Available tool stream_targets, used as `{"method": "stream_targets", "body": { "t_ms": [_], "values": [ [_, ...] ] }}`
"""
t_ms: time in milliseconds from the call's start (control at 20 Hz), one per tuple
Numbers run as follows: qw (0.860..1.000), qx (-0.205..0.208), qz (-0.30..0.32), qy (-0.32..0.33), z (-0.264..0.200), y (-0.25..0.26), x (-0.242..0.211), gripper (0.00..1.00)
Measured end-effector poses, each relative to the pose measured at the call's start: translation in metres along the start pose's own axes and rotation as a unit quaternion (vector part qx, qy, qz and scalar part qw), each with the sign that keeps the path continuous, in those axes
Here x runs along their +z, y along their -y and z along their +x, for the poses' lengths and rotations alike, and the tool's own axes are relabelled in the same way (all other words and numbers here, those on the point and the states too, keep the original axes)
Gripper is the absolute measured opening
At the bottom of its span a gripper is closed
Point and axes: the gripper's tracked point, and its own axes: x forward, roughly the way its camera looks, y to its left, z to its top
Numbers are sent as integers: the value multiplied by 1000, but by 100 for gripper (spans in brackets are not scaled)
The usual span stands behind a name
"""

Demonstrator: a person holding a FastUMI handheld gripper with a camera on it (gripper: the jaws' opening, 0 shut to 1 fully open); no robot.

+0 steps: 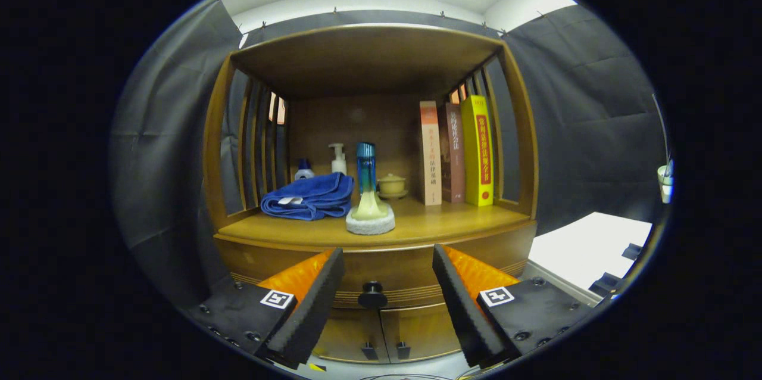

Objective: Pull open the drawer, take out the items inside it, and place them on the countertop above the cabinet.

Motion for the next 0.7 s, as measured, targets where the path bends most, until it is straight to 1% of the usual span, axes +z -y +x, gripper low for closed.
{"method": "stream_targets", "body": {
  "t_ms": [150,450,550,700],
  "values": [
    [1000,1,-2,6,-19,-3,20,98],
    [999,10,32,7,-57,0,62,98],
    [999,13,41,19,-67,4,84,98],
    [999,8,28,37,-80,16,109,97]
  ]
}}
